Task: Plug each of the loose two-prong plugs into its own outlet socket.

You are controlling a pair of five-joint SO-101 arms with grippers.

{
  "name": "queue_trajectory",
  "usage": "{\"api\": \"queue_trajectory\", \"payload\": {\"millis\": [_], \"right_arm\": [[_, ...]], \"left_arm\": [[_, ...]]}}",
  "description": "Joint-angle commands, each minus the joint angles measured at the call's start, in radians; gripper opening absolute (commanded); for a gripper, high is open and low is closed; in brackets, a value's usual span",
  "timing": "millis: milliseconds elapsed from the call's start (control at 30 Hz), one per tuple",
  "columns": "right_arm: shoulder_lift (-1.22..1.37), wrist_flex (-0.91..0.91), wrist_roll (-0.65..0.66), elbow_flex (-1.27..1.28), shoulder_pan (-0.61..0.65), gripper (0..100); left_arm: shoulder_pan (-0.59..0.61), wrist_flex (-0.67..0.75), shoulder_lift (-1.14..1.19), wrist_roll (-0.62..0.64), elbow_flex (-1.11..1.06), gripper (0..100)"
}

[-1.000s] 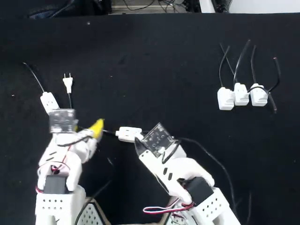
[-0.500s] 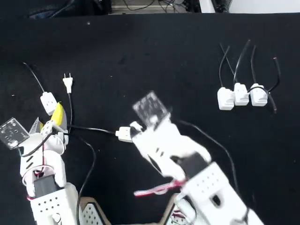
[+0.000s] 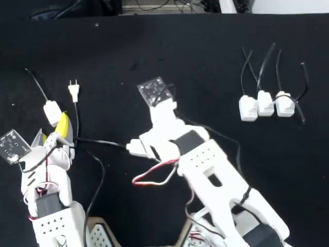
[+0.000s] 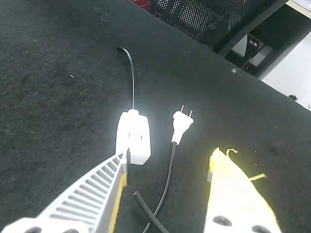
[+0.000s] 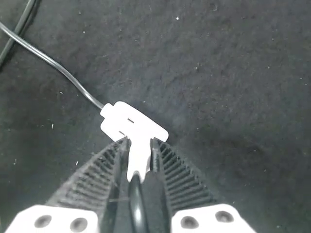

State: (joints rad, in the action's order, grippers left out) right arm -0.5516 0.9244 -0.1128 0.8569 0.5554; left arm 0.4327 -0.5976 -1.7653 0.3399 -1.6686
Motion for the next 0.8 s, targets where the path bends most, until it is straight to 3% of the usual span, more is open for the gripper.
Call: {"api": "queue_trajectory", "payload": {"millis": [0,100,367,567,667,767], "right_arm": [[0.001,-0.009,0.014,-0.044,-0.017,1.1],[0.001,-0.003,0.037,-0.022,-0.017,1.1],[0.028,0.12,-0.132,-0.077,0.054,1.2],[0.236,0.157,-0.302,-0.234,0.034,1.2],[0.306,0.253,-0.402,-0.351,0.037,1.2],[0.334,0.354,-0.422,-0.449,0.037,1.2]], "left_arm": [[0.013,0.025,-0.005,0.008,0.002,27],[0.013,0.025,-0.005,0.008,0.002,27],[0.012,0.025,-0.005,0.008,0.002,27],[0.016,0.025,-0.005,0.008,0.002,27],[0.016,0.025,-0.005,0.008,0.002,27],[0.015,0.025,-0.005,0.008,0.002,27]]}}
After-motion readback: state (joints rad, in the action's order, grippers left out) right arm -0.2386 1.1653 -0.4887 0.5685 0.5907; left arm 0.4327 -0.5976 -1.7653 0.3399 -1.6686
